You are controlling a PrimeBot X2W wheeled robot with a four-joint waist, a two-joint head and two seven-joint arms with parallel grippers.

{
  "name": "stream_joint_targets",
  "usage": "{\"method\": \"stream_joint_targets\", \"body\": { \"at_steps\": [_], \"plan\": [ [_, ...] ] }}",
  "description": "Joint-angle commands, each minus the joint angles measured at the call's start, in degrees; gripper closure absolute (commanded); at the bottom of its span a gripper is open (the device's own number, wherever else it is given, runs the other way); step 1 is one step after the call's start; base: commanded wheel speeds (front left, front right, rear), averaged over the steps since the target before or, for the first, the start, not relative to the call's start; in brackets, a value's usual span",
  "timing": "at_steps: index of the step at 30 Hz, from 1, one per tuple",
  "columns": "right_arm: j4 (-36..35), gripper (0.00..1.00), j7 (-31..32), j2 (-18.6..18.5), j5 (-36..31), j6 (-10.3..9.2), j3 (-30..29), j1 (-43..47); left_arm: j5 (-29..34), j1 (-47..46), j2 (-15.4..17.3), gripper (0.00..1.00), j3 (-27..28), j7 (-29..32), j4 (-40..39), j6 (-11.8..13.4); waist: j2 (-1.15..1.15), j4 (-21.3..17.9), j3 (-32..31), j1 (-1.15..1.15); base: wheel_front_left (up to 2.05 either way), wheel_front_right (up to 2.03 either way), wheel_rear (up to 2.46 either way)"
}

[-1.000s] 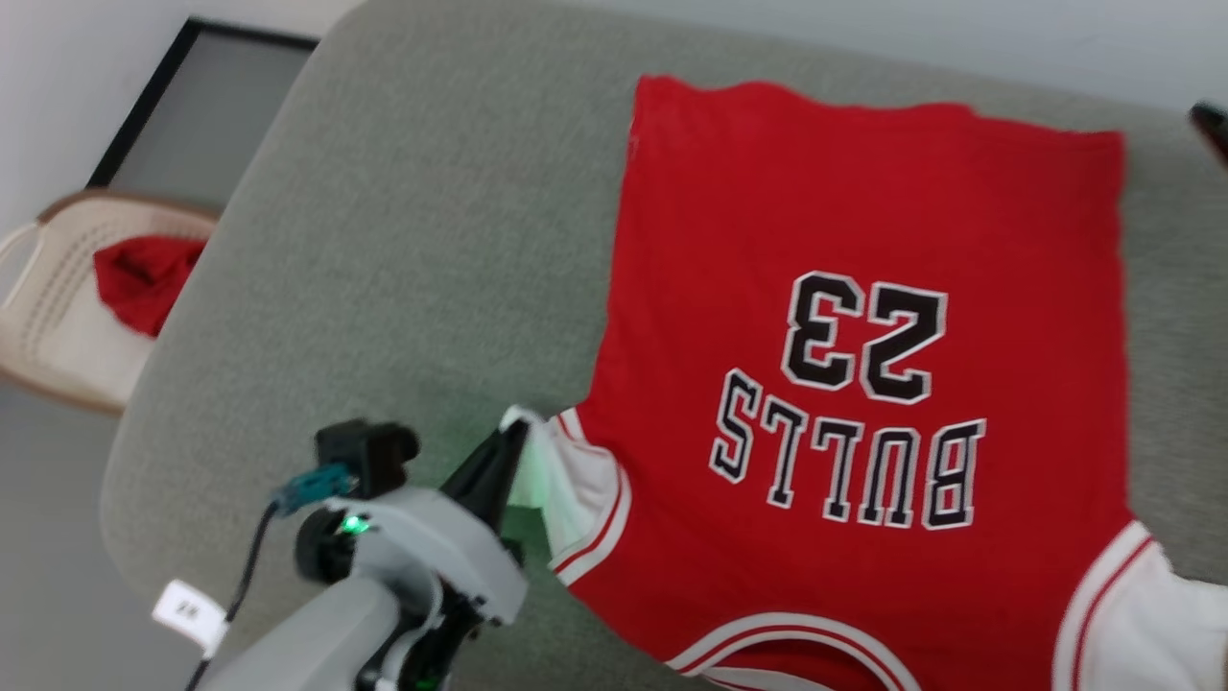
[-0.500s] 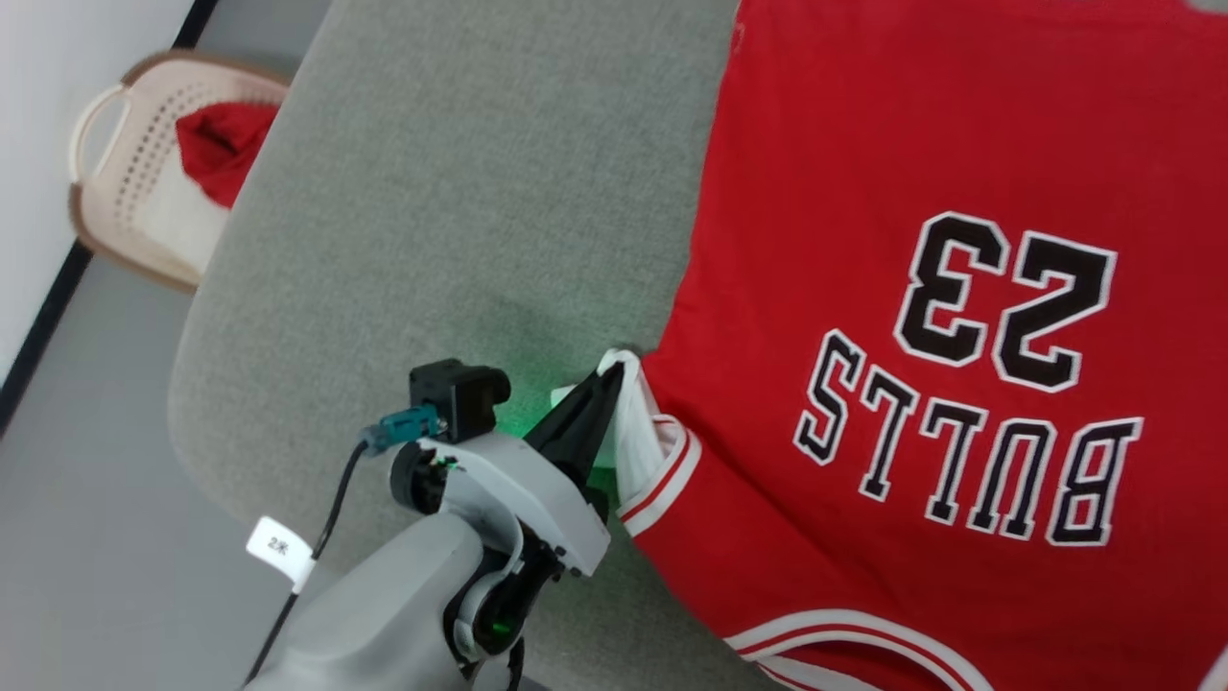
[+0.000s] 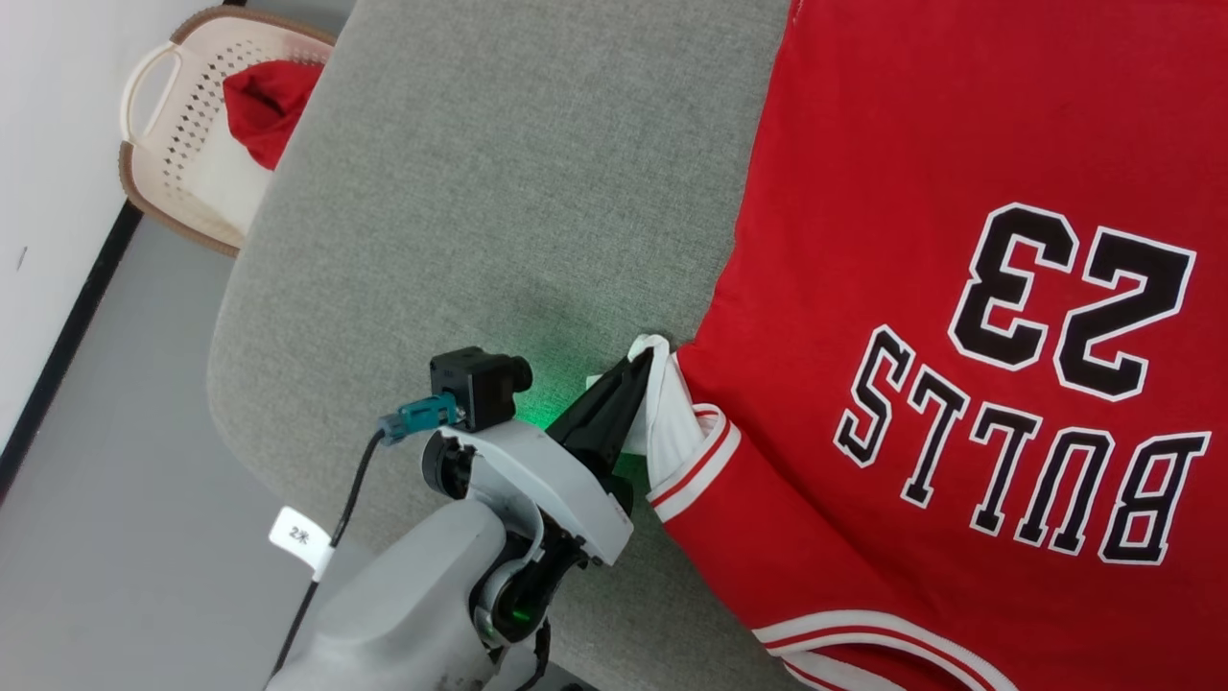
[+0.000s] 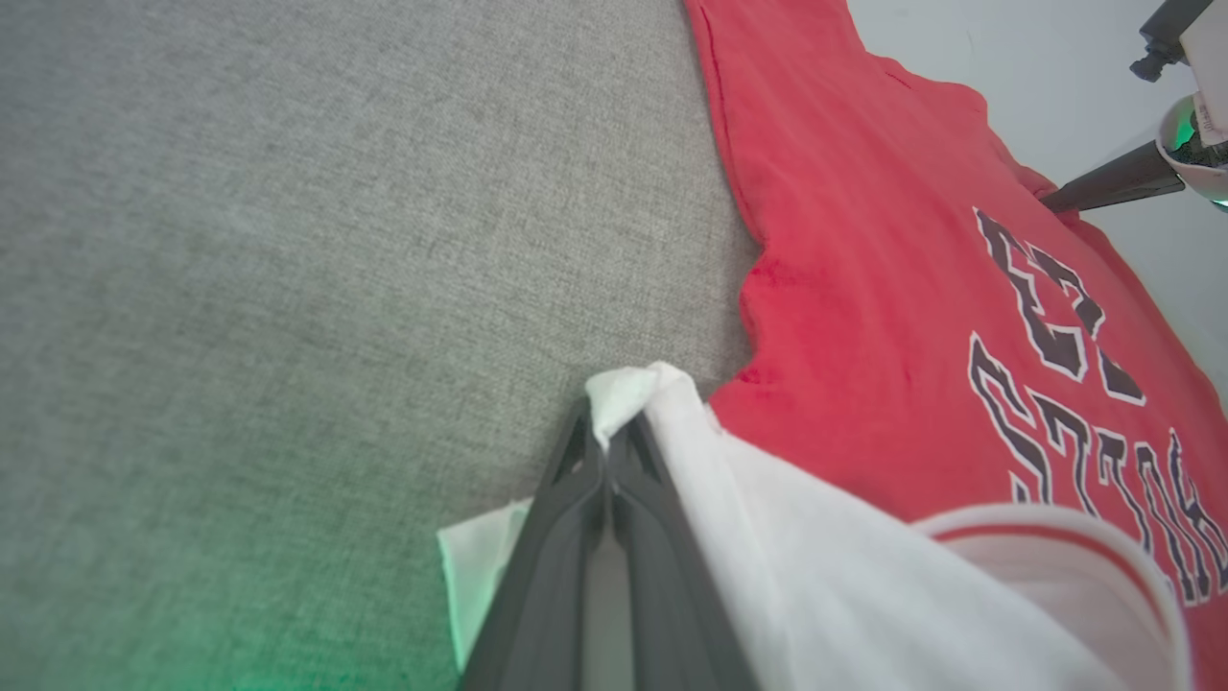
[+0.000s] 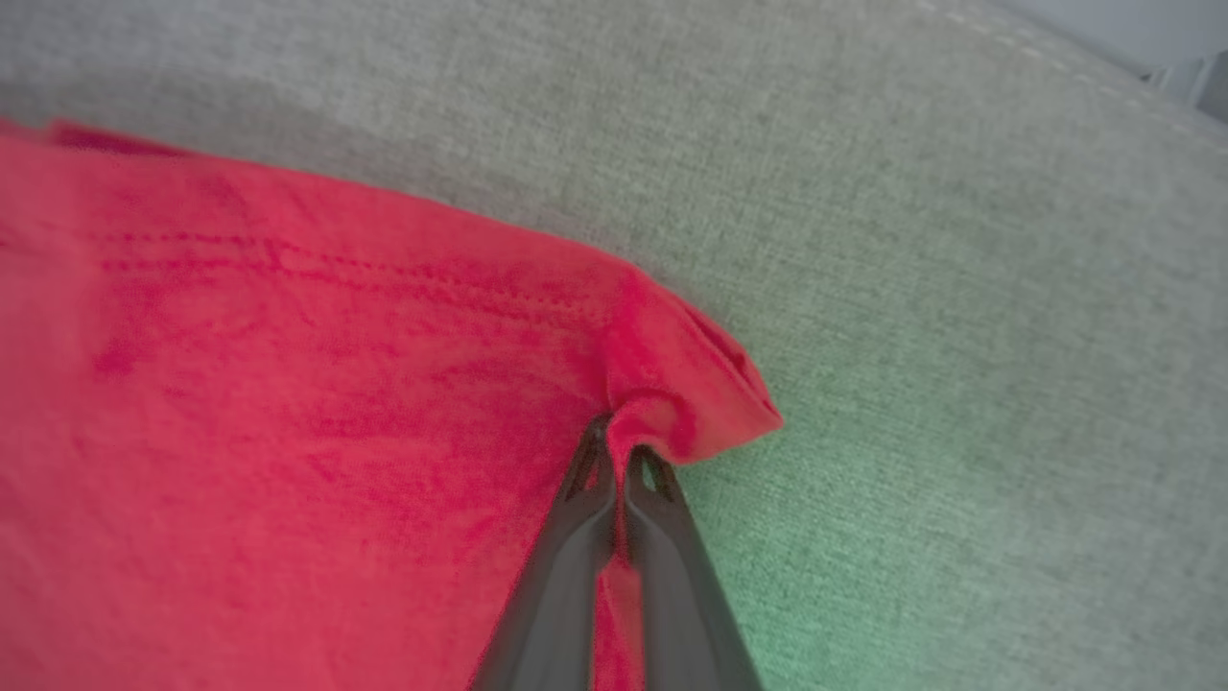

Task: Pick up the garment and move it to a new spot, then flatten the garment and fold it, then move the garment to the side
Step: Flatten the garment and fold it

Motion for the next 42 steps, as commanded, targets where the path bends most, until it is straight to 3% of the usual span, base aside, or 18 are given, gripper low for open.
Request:
{"method": "stream_joint_targets", "body": {
  "at_steps": [1,9,15,22,29,36,42],
  "plan": [
    [3.07,1.00,2.16,1.26,-1.99,-0.06,-1.50,4.73,0.27,0.53,0.29,1.00,0.05,0.56,1.91,0.17,0.00,-0.15,-0.25,0.00,0.00,0.00,0.00],
    [-0.59,1.00,-2.24,4.93,-5.91,-0.06,-6.56,5.32,0.45,1.44,0.89,1.00,0.73,0.37,3.47,-0.05,0.00,-1.84,-2.68,0.00,0.00,0.00,0.00],
    [-3.22,1.00,-3.99,6.49,-1.72,-0.07,-3.34,7.92,0.19,3.14,2.61,1.00,1.20,0.40,3.90,0.51,0.00,-5.06,-7.32,0.00,0.00,0.00,0.00],
    [-11.66,1.00,-3.94,3.26,10.14,-0.07,4.80,15.48,-0.92,5.55,5.41,1.00,2.10,0.86,3.08,1.58,0.00,-9.99,-12.12,0.00,0.00,0.00,0.00],
    [-21.04,1.00,-3.13,-0.96,19.07,-0.07,7.88,24.47,-1.31,7.31,7.68,1.00,2.37,1.60,1.88,3.03,0.00,-13.83,-15.45,0.00,0.00,0.00,0.00],
    [-32.50,1.00,-2.71,-3.84,25.32,-0.07,4.99,37.70,-1.80,9.48,10.37,1.00,2.74,2.41,-0.45,4.51,0.00,-17.14,-18.42,0.00,0.00,0.00,0.00],
    [-41.94,1.00,-2.56,-2.52,27.26,-0.07,-1.55,52.80,-2.23,11.52,12.20,1.00,2.97,2.92,-3.39,6.08,0.00,-19.10,-20.11,0.00,0.00,0.00,0.00]
  ]
}}
